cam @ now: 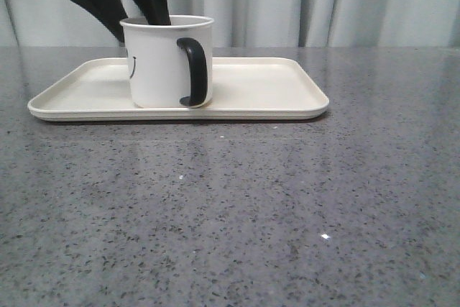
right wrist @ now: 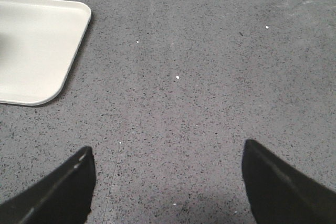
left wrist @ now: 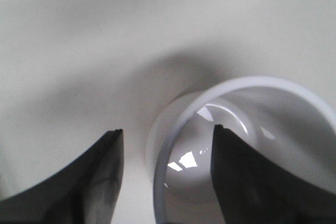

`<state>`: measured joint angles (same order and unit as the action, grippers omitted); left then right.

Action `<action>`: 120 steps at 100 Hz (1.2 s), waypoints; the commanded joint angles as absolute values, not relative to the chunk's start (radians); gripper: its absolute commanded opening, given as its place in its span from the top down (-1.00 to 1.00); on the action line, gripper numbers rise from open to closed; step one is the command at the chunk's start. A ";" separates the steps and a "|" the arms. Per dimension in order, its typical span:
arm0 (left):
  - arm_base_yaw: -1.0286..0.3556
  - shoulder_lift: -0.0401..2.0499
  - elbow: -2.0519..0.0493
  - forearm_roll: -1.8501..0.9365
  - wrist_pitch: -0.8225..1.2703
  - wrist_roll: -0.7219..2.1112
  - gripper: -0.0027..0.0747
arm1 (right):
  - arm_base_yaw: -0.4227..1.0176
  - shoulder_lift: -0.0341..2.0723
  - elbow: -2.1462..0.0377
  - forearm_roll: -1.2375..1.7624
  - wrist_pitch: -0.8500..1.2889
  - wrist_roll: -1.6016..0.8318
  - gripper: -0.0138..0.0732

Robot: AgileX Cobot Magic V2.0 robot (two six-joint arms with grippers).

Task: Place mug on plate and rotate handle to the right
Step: 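Open the left gripper and lift it out of the mug, then move the right gripper above the mug rim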

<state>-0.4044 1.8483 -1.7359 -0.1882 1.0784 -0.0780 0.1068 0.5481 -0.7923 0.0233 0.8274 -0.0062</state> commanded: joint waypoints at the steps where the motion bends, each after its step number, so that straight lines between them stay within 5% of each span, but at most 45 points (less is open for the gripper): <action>1: -0.413 1.784 -1.791 -0.210 1.025 -0.077 -0.08 | 0.103 0.560 -0.828 0.020 0.756 -0.010 -0.64; 42: -0.411 1.583 -1.720 -0.117 0.957 -0.083 -0.08 | 0.103 0.560 -0.828 0.020 0.757 -0.010 -0.64; 120: -0.201 0.834 -0.852 -0.069 0.726 -0.125 -0.08 | 0.103 0.560 -0.828 0.020 0.746 -0.010 -0.64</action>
<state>-0.2037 0.9003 -0.8831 -0.0600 0.8027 -0.1051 0.1068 0.5481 -0.7923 0.0233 0.8220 -0.0062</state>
